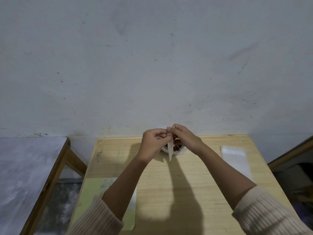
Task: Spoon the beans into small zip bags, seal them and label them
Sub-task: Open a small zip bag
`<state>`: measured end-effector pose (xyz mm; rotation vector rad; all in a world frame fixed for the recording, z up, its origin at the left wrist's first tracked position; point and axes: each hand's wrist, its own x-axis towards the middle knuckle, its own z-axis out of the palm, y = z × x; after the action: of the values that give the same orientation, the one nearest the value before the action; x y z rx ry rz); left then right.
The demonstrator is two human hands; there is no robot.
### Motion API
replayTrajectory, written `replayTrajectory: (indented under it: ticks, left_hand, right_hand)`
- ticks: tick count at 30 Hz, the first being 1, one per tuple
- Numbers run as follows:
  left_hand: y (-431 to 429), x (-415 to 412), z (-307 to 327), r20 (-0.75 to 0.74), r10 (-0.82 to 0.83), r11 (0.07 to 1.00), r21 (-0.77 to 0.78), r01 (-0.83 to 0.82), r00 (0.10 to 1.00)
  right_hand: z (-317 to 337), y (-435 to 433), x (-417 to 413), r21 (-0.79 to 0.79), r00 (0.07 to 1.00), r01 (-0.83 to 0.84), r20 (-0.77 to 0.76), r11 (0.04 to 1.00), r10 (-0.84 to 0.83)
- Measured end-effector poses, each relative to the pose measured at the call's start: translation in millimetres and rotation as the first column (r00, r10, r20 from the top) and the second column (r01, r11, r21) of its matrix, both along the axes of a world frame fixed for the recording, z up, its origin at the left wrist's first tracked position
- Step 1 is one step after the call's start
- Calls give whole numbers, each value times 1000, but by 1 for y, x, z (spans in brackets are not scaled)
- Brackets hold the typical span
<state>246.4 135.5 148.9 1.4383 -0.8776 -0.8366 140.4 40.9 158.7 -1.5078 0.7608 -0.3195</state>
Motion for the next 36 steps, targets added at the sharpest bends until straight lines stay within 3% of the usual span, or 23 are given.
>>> replayTrajectory:
  ticks: [6,17,23,28,36]
  left_hand:
    - [1,0,-1,57,50,998,26,-51,997]
    - [10,10,0,184,6,999,50,-16,983]
    - [10,19,-9,348,21,994,91,-56,937]
    - [8,16,-15,446,30,988,124,-95,894]
    - [0,26,-20,459,85,969,168,-180,884]
  right_hand:
    - [5,3,3,-94,998,48,-25,994,-51]
    - [-1,12,0,-48,999,10,-34,999,-11]
    - [-14,25,2,-201,984,132,-88,971,-152]
    - [-15,33,3,-324,968,134,-161,937,-194]
    - [-20,33,-13,-390,934,131,-259,911,-245]
